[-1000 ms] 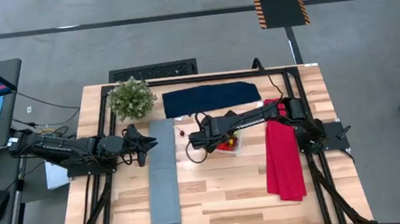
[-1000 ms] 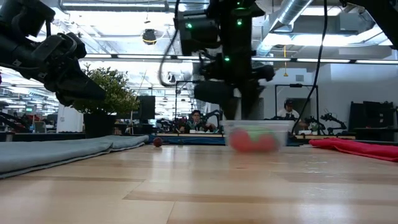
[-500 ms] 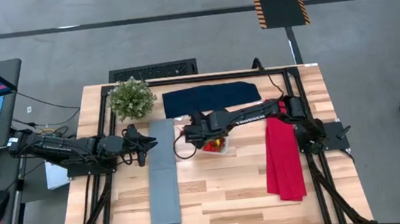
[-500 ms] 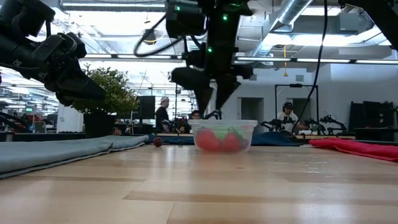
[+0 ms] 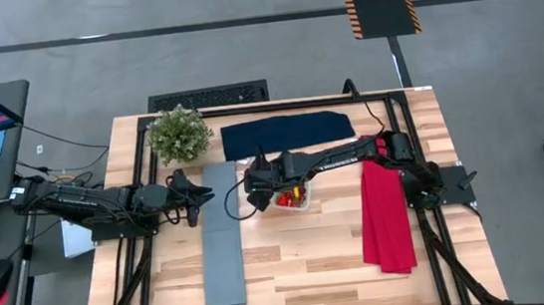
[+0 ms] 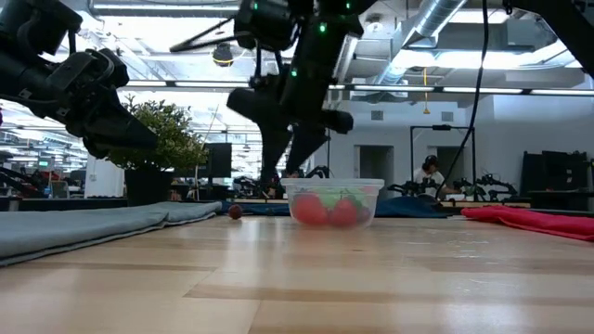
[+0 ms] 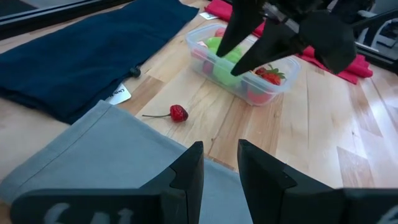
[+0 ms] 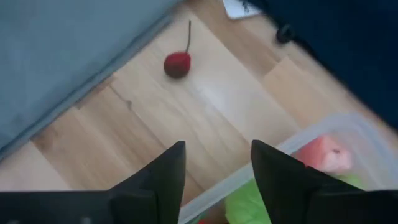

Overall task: Pick and placing Produce into tupperware
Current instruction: Put the red cherry into the transparent bin

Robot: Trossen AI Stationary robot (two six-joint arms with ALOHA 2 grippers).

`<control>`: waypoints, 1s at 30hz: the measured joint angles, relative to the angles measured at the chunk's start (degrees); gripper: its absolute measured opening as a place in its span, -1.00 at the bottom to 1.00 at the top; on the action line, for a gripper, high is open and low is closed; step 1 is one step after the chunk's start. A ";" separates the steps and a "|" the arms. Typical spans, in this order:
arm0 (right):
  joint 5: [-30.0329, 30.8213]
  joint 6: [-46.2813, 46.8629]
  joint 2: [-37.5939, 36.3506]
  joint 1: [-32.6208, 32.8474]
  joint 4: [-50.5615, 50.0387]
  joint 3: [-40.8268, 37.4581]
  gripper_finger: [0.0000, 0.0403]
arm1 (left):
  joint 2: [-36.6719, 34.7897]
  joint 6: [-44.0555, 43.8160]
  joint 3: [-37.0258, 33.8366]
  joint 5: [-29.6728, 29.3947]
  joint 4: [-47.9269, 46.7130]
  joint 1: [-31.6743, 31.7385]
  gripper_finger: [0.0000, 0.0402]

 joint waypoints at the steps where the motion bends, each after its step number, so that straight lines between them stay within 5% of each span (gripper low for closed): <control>1: -0.46 0.16 0.02 -0.02 0.44 -0.57 -0.02 | 0.01 -0.07 0.00 0.00 0.00 0.00 -0.57; 16: -4.05 2.40 0.00 1.01 -2.79 -2.59 -0.50 | 0.00 -0.57 0.00 -0.02 0.19 0.00 -0.57; 23: -2.38 3.90 0.00 1.61 -4.92 -2.61 -0.51 | 0.00 -0.89 0.00 -0.02 0.24 0.00 -0.57; 30: -1.82 -1.29 0.00 1.59 3.47 -2.61 -0.49 | -0.01 -0.93 0.00 -0.03 0.24 0.00 -0.57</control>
